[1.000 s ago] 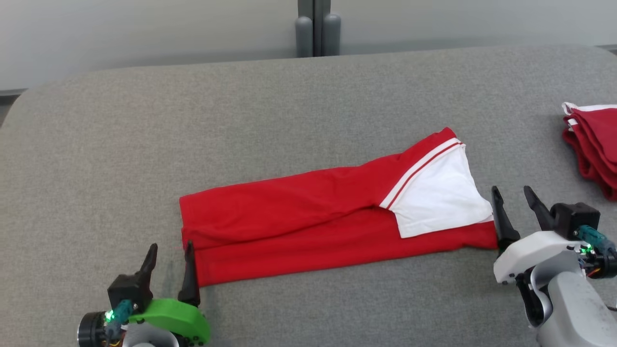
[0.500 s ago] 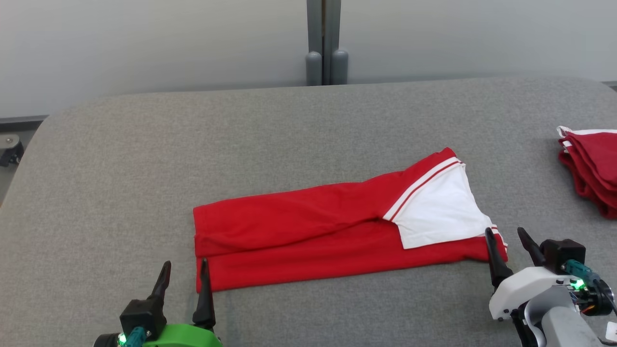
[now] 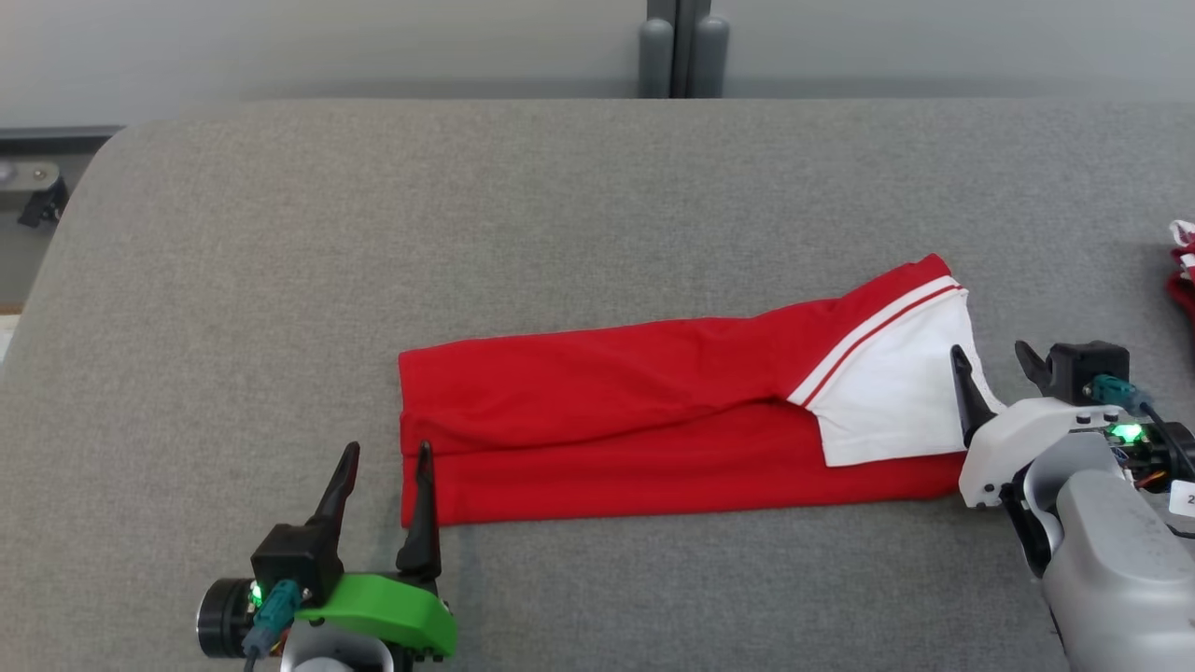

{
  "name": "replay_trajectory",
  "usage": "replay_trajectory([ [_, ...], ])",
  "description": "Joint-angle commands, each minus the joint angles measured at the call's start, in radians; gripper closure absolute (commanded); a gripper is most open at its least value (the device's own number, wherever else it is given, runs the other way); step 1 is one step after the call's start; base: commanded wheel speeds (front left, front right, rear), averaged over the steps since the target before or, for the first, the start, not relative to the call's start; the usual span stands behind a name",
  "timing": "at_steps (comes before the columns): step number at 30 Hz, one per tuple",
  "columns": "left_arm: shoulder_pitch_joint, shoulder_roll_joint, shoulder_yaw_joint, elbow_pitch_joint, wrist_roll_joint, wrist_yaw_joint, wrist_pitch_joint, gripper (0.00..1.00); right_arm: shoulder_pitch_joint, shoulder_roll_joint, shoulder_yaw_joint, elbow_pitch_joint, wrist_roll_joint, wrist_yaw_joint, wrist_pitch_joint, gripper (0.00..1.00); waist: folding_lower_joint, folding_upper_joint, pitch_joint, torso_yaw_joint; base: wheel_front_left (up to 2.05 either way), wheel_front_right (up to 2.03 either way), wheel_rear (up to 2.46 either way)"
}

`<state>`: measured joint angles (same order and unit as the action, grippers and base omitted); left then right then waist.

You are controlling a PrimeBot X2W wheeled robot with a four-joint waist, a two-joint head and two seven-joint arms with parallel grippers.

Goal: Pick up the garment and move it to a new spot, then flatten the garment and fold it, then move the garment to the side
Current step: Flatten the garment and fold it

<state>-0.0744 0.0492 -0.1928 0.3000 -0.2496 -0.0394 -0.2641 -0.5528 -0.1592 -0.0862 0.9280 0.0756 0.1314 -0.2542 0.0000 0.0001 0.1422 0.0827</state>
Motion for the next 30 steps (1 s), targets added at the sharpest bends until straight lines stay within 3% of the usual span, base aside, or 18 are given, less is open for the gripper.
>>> replay_trajectory([
  [1,-0.022,0.004,-0.001,0.003,-0.009,0.0,0.0,0.0,-0.019,-0.011,-0.002,0.037,-0.013,-0.002,0.002,0.0,0.0,-0.0001,0.039,0.035,0.0,0.0,0.0],
  [5,-0.03,0.004,-0.004,0.002,-0.013,0.001,0.0,0.0,-0.046,-0.01,-0.004,0.133,-0.022,-0.002,0.006,0.0,0.0,-0.0001,0.056,0.045,0.0,0.0,0.0],
  [6,-0.03,0.004,-0.004,0.003,-0.013,0.001,0.0,0.0,-0.047,-0.006,0.0,0.155,-0.02,-0.002,0.011,0.16,0.0,-0.0001,0.057,0.046,0.0,0.0,0.0],
  [7,-0.032,0.004,-0.003,0.003,-0.014,0.001,0.0,0.0,-0.044,-0.002,0.002,0.179,-0.014,-0.002,0.013,0.64,0.0,-0.0001,0.059,0.046,0.0,0.0,0.0],
  [8,-0.032,0.004,-0.001,0.004,-0.014,0.001,0.0,0.0,-0.041,-0.001,-0.001,0.195,-0.008,-0.002,0.012,0.87,0.0,-0.0001,0.06,0.046,0.0,0.0,0.0],
  [9,-0.032,0.004,0.001,0.004,-0.014,0.001,0.0,0.0,-0.04,-0.003,-0.002,0.208,-0.004,-0.002,0.012,1.0,0.0,-0.0001,0.06,0.044,0.0,0.0,0.0],
  [15,-0.03,0.004,0.008,0.006,-0.005,0.0,0.0,0.0,-0.029,-0.062,-0.052,0.2,0.007,-0.003,-0.006,1.0,0.0,-0.0001,0.044,0.019,0.0,0.0,0.0],
  [19,-0.025,0.004,0.003,0.005,-0.002,0.0,0.0,0.0,-0.013,-0.074,-0.112,0.069,-0.036,-0.003,-0.01,1.0,0.0,-0.0001,0.027,0.003,0.0,0.0,0.0],
  [25,-0.006,0.004,-0.002,0.009,-0.008,0.004,0.0,0.0,0.047,-0.042,-0.185,-0.133,-0.092,-0.002,-0.011,1.0,0.0,-0.0001,-0.001,-0.014,0.0,0.0,0.0],
  [30,0.007,0.004,-0.007,0.013,-0.009,0.003,0.0,0.0,0.081,0.022,-0.101,-0.288,-0.047,-0.002,-0.011,1.0,0.0,-0.0001,-0.021,-0.017,0.0,0.0,0.0],
])
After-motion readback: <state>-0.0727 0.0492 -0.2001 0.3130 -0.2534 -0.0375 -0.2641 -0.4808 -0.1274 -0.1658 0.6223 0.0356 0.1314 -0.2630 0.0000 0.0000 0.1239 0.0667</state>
